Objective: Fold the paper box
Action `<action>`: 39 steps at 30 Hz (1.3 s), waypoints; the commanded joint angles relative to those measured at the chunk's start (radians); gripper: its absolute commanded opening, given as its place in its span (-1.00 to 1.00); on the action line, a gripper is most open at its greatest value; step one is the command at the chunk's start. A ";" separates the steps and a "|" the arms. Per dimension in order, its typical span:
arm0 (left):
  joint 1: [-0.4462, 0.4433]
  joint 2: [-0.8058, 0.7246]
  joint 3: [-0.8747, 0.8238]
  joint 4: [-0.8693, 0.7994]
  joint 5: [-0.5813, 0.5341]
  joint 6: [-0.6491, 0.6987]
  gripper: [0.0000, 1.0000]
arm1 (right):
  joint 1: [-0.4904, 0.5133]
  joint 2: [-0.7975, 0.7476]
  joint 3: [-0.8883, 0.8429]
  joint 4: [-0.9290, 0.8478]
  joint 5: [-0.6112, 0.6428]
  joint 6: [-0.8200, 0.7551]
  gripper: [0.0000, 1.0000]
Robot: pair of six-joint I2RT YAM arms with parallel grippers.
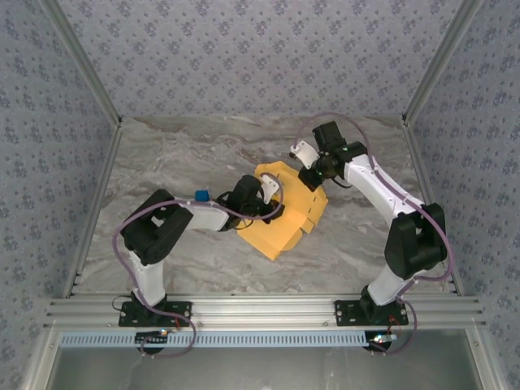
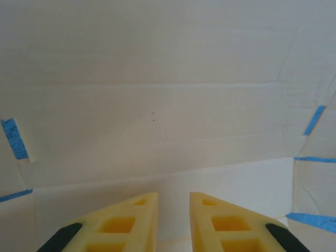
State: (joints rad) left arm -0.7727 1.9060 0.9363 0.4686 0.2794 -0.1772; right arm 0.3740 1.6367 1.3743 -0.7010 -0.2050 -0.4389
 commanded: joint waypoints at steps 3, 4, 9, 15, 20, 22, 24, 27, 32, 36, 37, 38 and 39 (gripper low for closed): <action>-0.013 0.057 -0.003 0.099 -0.053 0.009 -0.60 | 0.006 -0.011 -0.016 0.039 0.006 -0.009 -1.00; -0.017 0.063 -0.005 0.102 -0.060 0.014 -0.61 | 0.008 -0.011 -0.018 0.042 0.008 -0.008 -1.00; -0.052 0.089 -0.021 0.107 -0.129 0.057 -0.64 | 0.011 -0.019 -0.033 0.064 0.014 -0.005 -1.00; -0.055 0.143 -0.030 0.145 -0.182 0.044 -0.68 | 0.033 -0.050 -0.106 0.130 0.054 -0.004 -1.00; -0.055 0.165 -0.053 0.202 -0.194 0.026 -0.68 | 0.067 -0.078 -0.169 0.180 0.114 -0.005 -1.00; -0.054 0.164 -0.066 0.230 -0.194 0.016 -0.68 | 0.084 -0.089 -0.198 0.201 0.136 -0.004 -1.00; -0.055 0.163 -0.077 0.252 -0.196 0.006 -0.68 | 0.100 -0.102 -0.230 0.223 0.157 -0.003 -1.00; -0.055 0.160 -0.084 0.269 -0.201 -0.007 -0.66 | 0.122 -0.131 -0.275 0.266 0.190 -0.007 -1.00; -0.055 0.122 -0.107 0.304 -0.204 -0.035 -0.58 | 0.146 -0.174 -0.313 0.323 0.243 -0.017 -1.00; -0.053 0.081 -0.117 0.317 -0.204 -0.050 -0.50 | 0.168 -0.194 -0.328 0.359 0.289 -0.039 -1.00; -0.054 0.072 -0.120 0.316 -0.205 -0.052 -0.48 | 0.174 -0.197 -0.331 0.365 0.300 -0.046 -1.00; -0.053 0.065 -0.123 0.317 -0.206 -0.054 -0.46 | 0.177 -0.199 -0.332 0.371 0.309 -0.053 -1.00; -0.053 0.056 -0.128 0.317 -0.205 -0.057 -0.44 | 0.178 -0.199 -0.331 0.374 0.314 -0.059 -1.00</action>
State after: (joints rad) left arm -0.8211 2.0075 0.8253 0.7845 0.0875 -0.2108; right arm 0.5426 1.4654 1.0512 -0.3523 0.0566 -0.4648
